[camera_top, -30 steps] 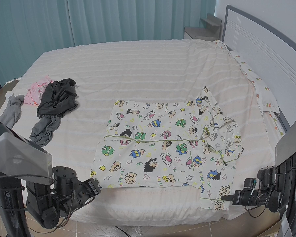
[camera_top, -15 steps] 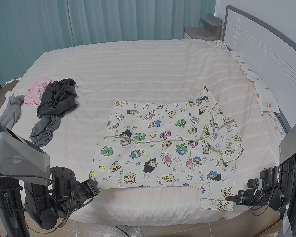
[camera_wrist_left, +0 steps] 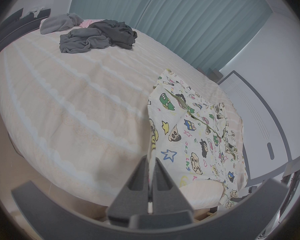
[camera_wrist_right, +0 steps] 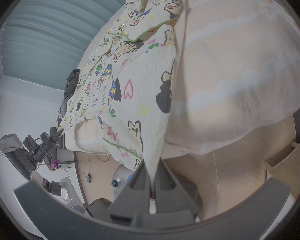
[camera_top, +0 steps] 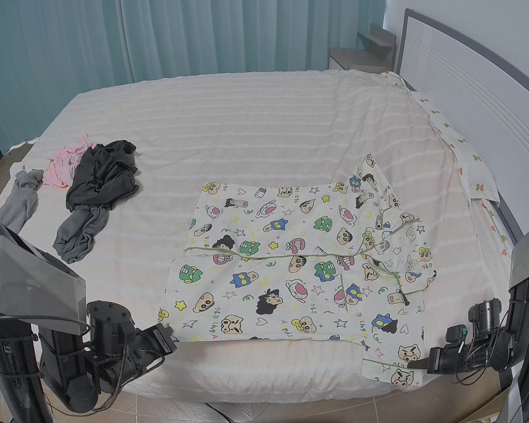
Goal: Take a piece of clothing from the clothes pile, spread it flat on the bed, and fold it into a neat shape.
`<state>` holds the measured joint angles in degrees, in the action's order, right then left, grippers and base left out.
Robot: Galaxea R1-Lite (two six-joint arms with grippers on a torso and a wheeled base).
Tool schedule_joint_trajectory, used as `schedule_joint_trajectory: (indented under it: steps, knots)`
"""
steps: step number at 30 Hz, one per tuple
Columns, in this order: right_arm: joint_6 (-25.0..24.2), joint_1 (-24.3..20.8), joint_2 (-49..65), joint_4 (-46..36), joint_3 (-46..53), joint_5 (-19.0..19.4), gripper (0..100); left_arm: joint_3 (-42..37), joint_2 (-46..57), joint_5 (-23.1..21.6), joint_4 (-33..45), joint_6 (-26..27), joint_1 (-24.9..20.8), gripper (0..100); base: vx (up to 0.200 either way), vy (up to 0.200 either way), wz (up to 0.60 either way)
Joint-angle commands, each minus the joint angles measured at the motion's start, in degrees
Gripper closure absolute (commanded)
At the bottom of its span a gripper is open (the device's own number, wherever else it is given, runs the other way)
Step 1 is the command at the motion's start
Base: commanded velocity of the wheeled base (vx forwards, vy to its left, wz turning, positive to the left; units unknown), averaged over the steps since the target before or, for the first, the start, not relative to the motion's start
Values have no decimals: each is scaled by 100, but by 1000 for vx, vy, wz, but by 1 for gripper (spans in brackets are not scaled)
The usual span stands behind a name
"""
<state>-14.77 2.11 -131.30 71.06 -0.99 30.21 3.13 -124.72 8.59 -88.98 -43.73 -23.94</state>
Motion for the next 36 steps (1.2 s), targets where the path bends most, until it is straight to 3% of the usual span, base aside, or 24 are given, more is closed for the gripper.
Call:
schedule_joint_trajectory:
  steps: [1,20,36]
  knots:
    - [19,0,413,-259,99,11,100,-120,71,2,-14,-13,-58,100,0,0,0]
    - [546,79,1327,-1885,99,29,100,-278,255,151,118,-215,-278,100,0,0,0]
    - [871,70,2162,-3414,99,38,100,-278,1222,143,2157,-338,-647,100,0,0,0]
